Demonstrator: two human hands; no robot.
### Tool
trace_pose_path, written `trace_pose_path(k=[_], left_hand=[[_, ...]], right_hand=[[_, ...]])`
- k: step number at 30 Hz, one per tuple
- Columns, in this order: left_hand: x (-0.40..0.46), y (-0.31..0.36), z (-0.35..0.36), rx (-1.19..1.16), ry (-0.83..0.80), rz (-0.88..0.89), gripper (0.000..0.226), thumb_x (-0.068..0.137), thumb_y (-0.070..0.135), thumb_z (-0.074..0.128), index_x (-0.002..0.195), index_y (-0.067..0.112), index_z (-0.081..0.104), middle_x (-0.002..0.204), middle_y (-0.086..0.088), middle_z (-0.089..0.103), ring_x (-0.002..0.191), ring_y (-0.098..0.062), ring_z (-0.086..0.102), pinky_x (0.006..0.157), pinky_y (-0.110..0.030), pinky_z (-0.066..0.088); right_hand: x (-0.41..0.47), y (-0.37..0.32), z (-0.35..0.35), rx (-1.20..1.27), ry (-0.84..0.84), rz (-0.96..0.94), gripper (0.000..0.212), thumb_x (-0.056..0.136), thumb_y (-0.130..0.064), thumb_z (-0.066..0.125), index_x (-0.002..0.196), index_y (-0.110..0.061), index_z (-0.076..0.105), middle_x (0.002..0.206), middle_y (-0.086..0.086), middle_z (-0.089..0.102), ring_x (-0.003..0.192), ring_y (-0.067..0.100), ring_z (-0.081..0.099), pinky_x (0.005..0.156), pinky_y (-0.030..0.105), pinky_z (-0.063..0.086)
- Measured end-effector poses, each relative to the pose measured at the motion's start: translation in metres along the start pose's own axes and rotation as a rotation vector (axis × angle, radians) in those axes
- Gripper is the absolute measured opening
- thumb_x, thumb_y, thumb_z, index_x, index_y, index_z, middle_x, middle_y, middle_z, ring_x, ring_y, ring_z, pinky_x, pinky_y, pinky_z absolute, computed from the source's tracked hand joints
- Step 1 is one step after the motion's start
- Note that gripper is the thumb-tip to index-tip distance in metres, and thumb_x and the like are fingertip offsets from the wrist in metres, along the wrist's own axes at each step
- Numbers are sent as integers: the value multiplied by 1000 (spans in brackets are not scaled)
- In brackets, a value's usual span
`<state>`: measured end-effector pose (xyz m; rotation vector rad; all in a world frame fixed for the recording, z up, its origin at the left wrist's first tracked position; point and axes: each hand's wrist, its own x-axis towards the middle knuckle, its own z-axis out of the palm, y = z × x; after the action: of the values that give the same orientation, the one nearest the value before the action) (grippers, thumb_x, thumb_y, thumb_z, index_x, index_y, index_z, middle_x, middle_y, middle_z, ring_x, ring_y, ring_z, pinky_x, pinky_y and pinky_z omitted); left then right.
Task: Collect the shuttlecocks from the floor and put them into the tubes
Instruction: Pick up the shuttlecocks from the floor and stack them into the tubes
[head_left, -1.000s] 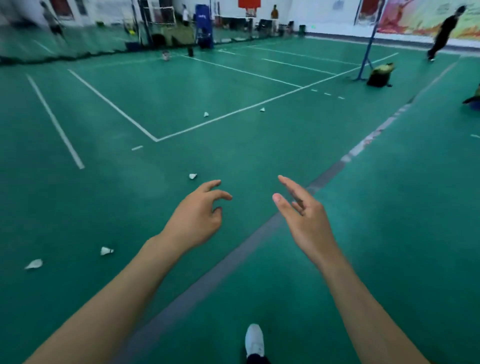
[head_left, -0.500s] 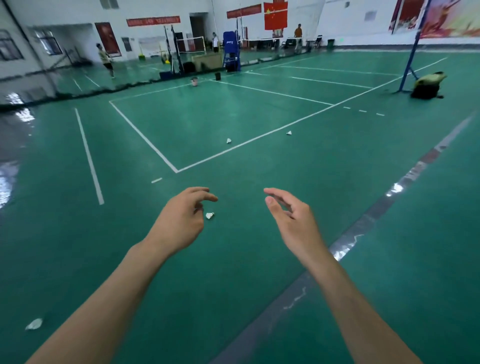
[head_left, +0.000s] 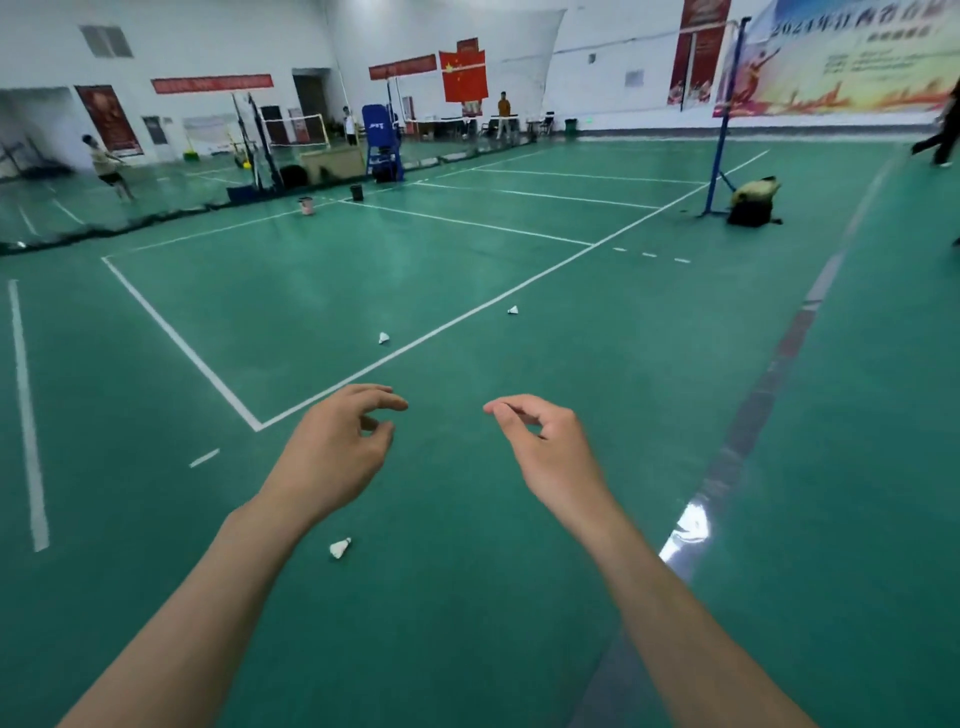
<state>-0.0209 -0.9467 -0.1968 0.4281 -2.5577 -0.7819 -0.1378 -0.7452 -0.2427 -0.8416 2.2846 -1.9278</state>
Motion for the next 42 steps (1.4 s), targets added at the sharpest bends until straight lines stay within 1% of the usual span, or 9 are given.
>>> trace_pose_path(k=[6, 8, 16, 21, 26, 30, 35, 39, 42], left_hand=[[175, 3, 56, -94, -47, 47, 23, 94, 16, 64, 105, 34, 74, 123, 18, 63, 85, 7, 63, 75, -20, 46], [229, -2, 75, -125, -57, 63, 24, 94, 17, 64, 102, 37, 73, 121, 19, 63, 86, 9, 63, 74, -16, 47], [447, -63, 112, -125, -29, 83, 24, 94, 18, 65, 101, 39, 72, 124, 18, 62, 93, -3, 66, 86, -23, 47], [585, -119, 86, -13, 59, -8, 21, 94, 18, 64, 103, 35, 74, 126, 16, 62, 94, -6, 66, 92, -25, 49], [697, -192, 47, 74, 136, -91, 20, 96, 20, 63, 106, 32, 74, 124, 18, 61, 95, -4, 65, 90, -23, 47], [790, -270, 27, 95, 188, -135, 21, 96, 19, 63, 107, 32, 74, 122, 18, 64, 95, -3, 65, 91, -24, 48], [912, -368, 16, 108, 181, -130, 22, 95, 20, 63, 108, 35, 72, 121, 17, 65, 94, -2, 64, 89, -21, 46], [1016, -428, 14, 141, 88, -105, 23, 94, 23, 62, 112, 35, 71, 126, 17, 63, 98, -4, 64, 97, -27, 48], [1107, -465, 17, 121, 61, -83, 22, 94, 27, 63, 112, 37, 71, 126, 17, 62, 99, -6, 63, 97, -28, 48]], right_hand=[[144, 26, -34, -138, 76, 13, 18, 100, -30, 63, 89, -38, 75, 98, -29, 73, 99, -7, 65, 72, 8, 41], [194, 41, -40, -169, 101, 19, 16, 99, -27, 64, 92, -33, 76, 98, -26, 74, 97, -6, 65, 71, 9, 41], [428, 107, -19, -163, 121, -19, 14, 98, -22, 66, 94, -29, 78, 94, -26, 74, 95, -4, 66, 77, 13, 45], [600, 124, 50, -103, 14, -110, 17, 98, -23, 66, 92, -35, 75, 93, -33, 71, 95, -9, 64, 78, 7, 42], [744, 131, 147, -48, -128, -154, 15, 99, -24, 65, 96, -33, 77, 94, -23, 74, 97, -2, 66, 81, 18, 48], [854, 146, 234, -17, -201, -179, 15, 98, -25, 64, 96, -33, 76, 94, -28, 72, 97, -2, 66, 74, 16, 44], [979, 174, 329, -16, -217, -195, 14, 98, -25, 64, 98, -34, 76, 97, -26, 73, 100, -2, 66, 82, 20, 49], [1071, 198, 381, -57, -198, -191, 26, 98, -30, 65, 118, -47, 65, 103, -30, 70, 105, -4, 64, 78, 23, 45], [1148, 222, 408, -64, -178, -151, 42, 98, -34, 66, 134, -50, 53, 108, -30, 68, 111, 0, 62, 87, 29, 48]])
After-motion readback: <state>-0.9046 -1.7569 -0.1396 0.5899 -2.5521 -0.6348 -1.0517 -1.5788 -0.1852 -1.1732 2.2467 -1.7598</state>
